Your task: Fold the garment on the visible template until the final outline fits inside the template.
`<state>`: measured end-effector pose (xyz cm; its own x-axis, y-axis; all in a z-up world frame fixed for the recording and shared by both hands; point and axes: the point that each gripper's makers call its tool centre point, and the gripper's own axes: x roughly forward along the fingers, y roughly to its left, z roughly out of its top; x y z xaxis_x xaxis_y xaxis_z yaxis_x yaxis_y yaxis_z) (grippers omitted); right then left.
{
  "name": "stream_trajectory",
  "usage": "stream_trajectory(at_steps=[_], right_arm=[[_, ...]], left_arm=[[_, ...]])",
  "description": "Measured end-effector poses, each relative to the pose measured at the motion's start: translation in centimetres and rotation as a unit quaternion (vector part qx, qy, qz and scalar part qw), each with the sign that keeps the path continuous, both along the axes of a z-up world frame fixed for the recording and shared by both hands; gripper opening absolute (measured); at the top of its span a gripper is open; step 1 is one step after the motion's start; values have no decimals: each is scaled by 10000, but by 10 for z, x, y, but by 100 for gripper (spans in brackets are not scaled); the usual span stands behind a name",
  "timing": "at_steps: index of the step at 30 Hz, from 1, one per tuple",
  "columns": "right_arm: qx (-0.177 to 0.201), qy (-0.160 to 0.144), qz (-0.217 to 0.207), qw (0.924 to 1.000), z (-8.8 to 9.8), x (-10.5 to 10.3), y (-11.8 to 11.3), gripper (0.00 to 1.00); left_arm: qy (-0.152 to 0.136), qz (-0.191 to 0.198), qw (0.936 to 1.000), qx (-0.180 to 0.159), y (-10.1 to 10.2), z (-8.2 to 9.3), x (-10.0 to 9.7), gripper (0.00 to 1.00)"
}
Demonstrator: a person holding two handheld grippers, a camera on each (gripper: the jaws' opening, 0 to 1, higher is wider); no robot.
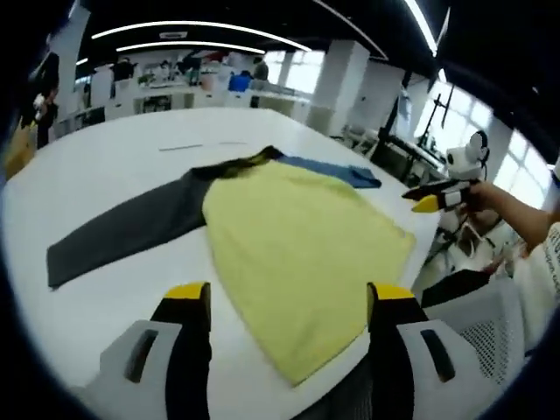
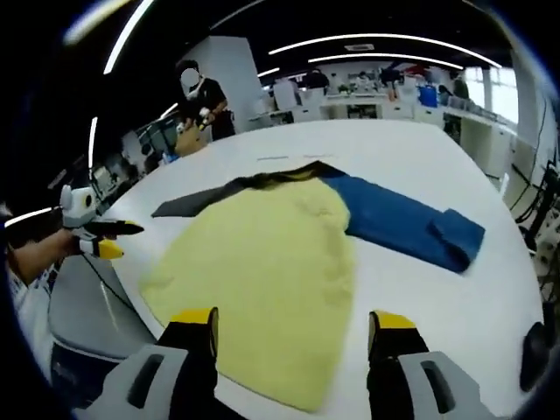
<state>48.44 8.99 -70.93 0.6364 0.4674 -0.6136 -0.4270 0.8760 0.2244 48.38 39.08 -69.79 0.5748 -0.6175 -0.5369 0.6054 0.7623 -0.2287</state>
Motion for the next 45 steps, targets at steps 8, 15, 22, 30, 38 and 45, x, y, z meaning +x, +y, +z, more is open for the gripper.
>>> stream_trajectory(at_steps=[8,15,22,30,38,45], right_arm=[[9,-214,338,9992,18,29,10,74],[-126,-418,593,9973,32,56,20,75],[-163,-563,813,9950,40,81,34,75],[-148,-591,1055,9926,42,108,46,73],[-269,-702,1264,9891,51,143,53,70],[-364,-747,1351,9873,48,178,56,65]], left_arm=[[-322,-96,9994,-45,-2,23,32,73],[-583,-249,9980,4,-10,37,60,74],[-809,-328,9962,48,-11,51,90,70],[-1131,-501,9923,30,-17,66,129,65],[-1207,-570,9910,91,-19,66,173,58],[-1096,-577,9920,243,-22,48,207,52]])
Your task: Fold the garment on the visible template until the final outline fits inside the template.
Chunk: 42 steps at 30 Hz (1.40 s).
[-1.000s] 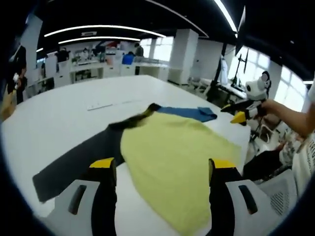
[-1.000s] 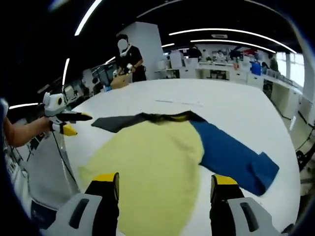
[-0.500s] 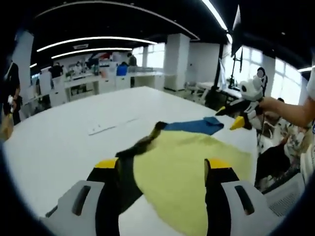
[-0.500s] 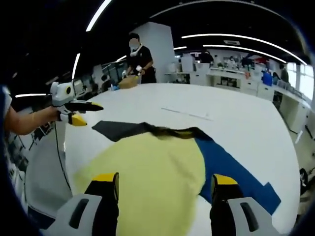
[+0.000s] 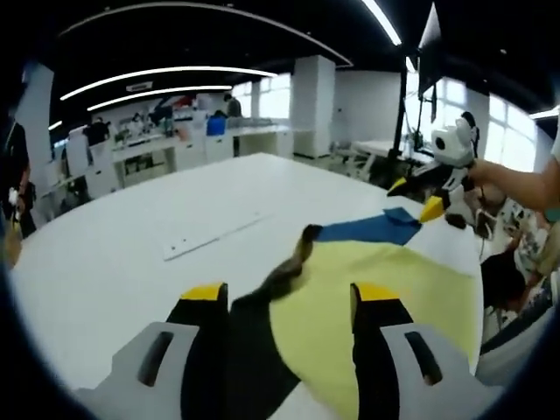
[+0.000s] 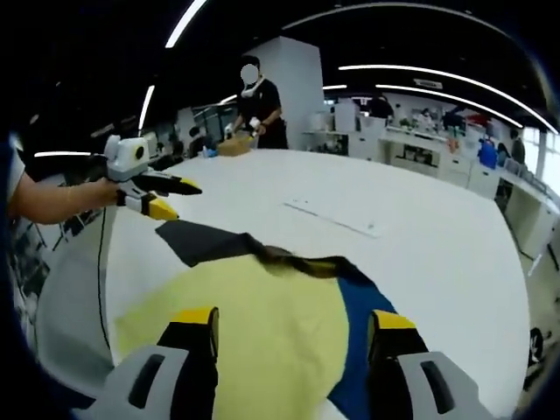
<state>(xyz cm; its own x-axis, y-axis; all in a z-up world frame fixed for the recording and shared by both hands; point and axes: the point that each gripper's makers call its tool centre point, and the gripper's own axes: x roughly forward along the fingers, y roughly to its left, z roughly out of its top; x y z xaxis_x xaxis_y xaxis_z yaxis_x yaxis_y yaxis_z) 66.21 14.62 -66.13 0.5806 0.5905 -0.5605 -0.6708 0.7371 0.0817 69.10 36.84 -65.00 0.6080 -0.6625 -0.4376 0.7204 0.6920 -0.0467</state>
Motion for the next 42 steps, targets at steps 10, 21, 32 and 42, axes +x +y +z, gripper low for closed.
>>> stream_trajectory(at_steps=[10,21,32,42], right_arm=[[-113,-81,-69,9999,-19,54,-4,53],[-188,-96,5,9998,-48,96,8,44],[-443,-91,276,9986,-78,119,13,33],[-523,-119,437,9976,-88,133,21,29]], left_arm=[[-63,-122,9995,276,-7,-25,42,41],[6,-569,9956,744,-27,-68,65,35],[61,-1089,9896,934,-48,-97,73,29],[60,-1300,9851,1124,-47,-106,77,17]])
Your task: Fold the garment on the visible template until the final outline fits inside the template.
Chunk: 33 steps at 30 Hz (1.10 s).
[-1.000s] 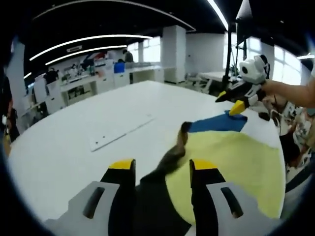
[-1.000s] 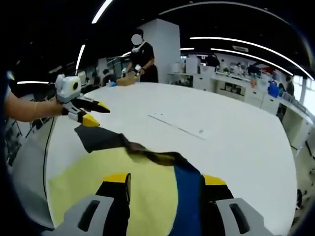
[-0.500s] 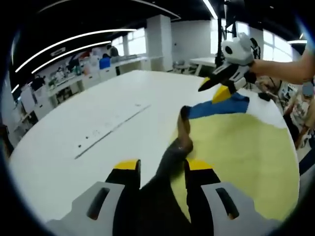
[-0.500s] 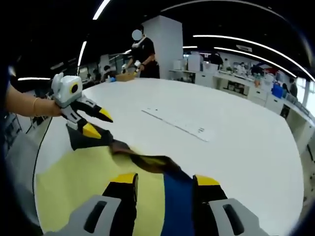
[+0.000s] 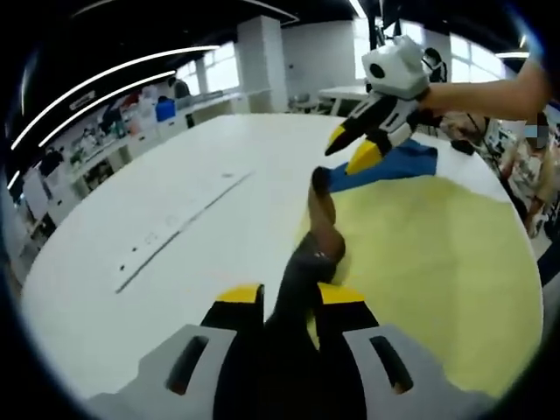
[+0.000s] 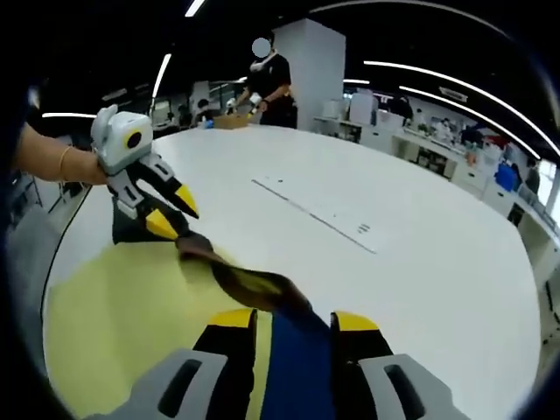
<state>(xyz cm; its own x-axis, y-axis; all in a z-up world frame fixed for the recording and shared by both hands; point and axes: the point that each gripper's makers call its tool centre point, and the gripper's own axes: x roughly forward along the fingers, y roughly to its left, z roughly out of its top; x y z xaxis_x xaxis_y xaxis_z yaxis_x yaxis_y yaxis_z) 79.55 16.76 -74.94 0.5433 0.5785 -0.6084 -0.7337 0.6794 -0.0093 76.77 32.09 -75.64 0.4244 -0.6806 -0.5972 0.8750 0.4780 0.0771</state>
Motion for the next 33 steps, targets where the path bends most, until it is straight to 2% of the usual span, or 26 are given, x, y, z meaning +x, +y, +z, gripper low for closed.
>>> stream_trajectory(at_steps=[5,9,12,16,21,24,26,30,33], right_arm=[[-26,60,36,10000,-6,2,5,27],[-99,50,155,9998,-9,2,6,24],[-292,-44,299,9991,-11,2,5,19],[-514,-107,436,9977,-16,2,4,11],[-558,-87,382,9977,-19,3,2,0],[-533,-4,280,9982,-21,1,2,0],[-505,12,226,9985,-22,0,2,0],[-391,-40,74,9992,-16,3,1,0],[68,-69,-352,9993,-3,14,1,0]], left_arm=[[157,-206,9997,21,-5,-6,-4,7],[229,-295,9988,308,-4,-17,-4,12],[288,-290,9984,391,-3,-23,-3,11],[325,-262,9984,376,-4,-22,-2,8],[278,-209,9988,357,-3,-17,-1,0],[207,-187,9991,331,-1,-13,-1,0],[220,-108,9994,226,0,-9,-1,0],[204,360,9989,-208,7,5,7,0],[170,820,9956,-431,18,12,19,0]])
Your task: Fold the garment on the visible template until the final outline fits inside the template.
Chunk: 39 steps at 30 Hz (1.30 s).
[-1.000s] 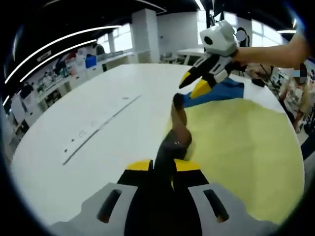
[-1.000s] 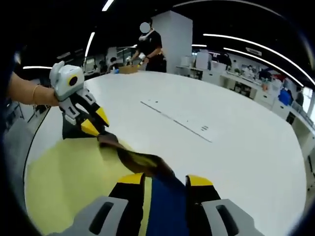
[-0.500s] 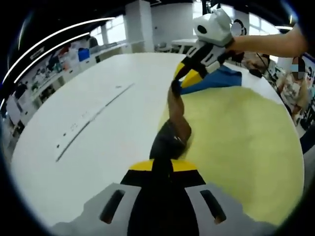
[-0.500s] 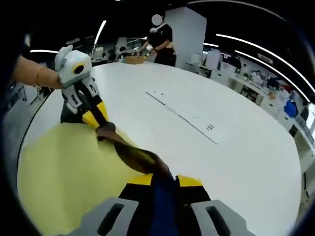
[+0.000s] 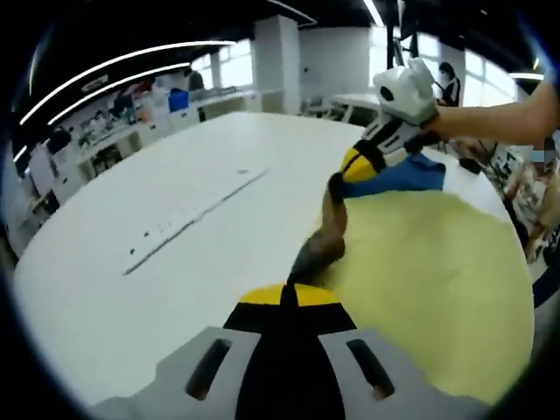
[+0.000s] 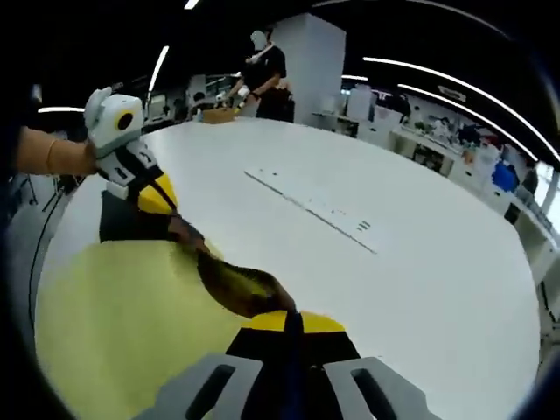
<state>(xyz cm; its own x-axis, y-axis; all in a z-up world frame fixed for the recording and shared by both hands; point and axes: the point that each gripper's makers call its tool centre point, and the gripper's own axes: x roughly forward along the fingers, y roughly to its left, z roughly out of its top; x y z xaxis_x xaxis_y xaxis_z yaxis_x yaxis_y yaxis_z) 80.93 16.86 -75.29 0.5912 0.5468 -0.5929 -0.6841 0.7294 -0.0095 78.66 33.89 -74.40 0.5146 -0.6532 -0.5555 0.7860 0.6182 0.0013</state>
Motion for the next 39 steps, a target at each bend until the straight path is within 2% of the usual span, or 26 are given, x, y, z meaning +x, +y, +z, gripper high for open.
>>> stream_trajectory(at_steps=[5,8,11,14,18,21,24,29,31,35,39], right_arm=[[312,25,-475,9984,2,14,1,0],[291,93,-757,9967,-11,22,-1,0],[246,212,-938,9951,-23,24,-2,0],[179,260,-1067,9938,-30,23,-3,0],[179,309,-1159,9926,-30,21,-4,0],[161,341,-1187,9922,-30,19,-6,2],[158,381,-1240,9914,-28,19,-10,9],[500,571,-1407,9871,-18,15,-9,40],[592,640,-1453,9855,-14,13,-10,48],[626,665,-1453,9852,-6,8,-12,60],[654,701,-1408,9854,0,4,-15,70]], left_arm=[[124,839,9953,-472,7,2,22,0],[49,991,9946,-306,8,-4,28,0],[122,1110,9934,-247,4,-13,29,0],[219,1318,9909,-165,10,-22,29,1],[248,1498,9884,-75,19,-27,27,7],[163,1630,9865,3,27,-26,29,19],[89,1704,9852,-154,30,-18,29,29],[-25,1647,9857,-368,28,-6,25,54],[-31,1625,9857,-454,26,-2,22,61],[-46,1587,9854,-613,22,4,12,78],[-80,1545,9859,-643,23,11,6,88]])
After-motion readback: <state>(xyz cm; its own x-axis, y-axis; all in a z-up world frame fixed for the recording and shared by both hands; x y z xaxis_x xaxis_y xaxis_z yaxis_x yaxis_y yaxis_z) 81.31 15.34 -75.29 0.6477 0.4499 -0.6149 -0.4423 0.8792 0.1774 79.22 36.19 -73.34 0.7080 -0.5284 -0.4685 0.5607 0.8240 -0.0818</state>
